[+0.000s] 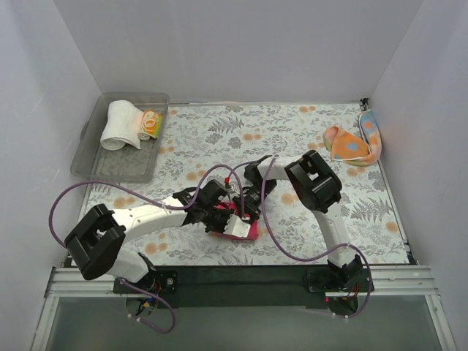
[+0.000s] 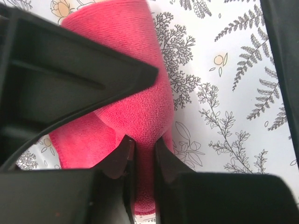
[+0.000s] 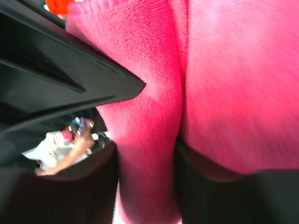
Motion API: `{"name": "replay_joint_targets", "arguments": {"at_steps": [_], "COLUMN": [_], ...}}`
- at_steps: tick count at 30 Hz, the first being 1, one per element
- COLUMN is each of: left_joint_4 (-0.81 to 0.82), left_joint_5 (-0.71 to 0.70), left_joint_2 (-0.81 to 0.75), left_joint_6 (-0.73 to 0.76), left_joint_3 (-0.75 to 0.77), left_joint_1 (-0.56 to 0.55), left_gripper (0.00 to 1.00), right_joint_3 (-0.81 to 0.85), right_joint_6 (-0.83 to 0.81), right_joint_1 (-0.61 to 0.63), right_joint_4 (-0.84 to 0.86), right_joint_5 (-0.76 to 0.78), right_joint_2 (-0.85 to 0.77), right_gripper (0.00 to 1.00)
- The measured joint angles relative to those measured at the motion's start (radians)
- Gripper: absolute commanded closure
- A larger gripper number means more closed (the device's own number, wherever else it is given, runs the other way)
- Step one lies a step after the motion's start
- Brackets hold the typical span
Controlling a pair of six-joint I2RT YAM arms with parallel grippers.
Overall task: Roll the towels
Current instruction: Roll the towel
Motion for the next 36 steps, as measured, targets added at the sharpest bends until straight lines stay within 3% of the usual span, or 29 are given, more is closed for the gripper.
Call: {"name": "replay_joint_targets", "arguments": {"at_steps": [5,11,17,22,27,36], "left_joint_4": [-0.049,-0.176,-0.378,-0.563,-0.754,-0.953], "left_joint_5": [0.031,0.142,0.314,0.452,0.545,0.612], "left_joint_2": [0.039,0.148,0.348,0.544,0.731,0.9], "left_joint_6": [-0.008,-0.007,0.007,0.01,0.021,0.053], "left_joint_3": [0.042,0.158,0.341,0.507,0.669,0.811], "left_joint_1": [0.011,0.088,0.216,0.297,0.348,0.395], "left_gripper": [1.0,1.0,0.96,0.94,0.93,0.89], "right_joint_3": [0.047,0.137,0.056,-0.089,-0.219,-0.289], "right_joint_6": [0.048,0.051,0.021,0.0,-0.024,-0.09], "right_joint_1": [-0.084,-0.267,-0.357,-0.323,-0.204,0.093], "right_joint_4": [-0.034,0.043,0.123,0.182,0.259,0.415], "right_joint_5": [0.051,0.211,0.321,0.372,0.476,0.669], "right_joint_2": [-0.032,-0.151,-0.388,-0.589,-0.735,-0.748], "right_gripper": [0.34,0.33,0.34,0.36,0.34,0.26]}}
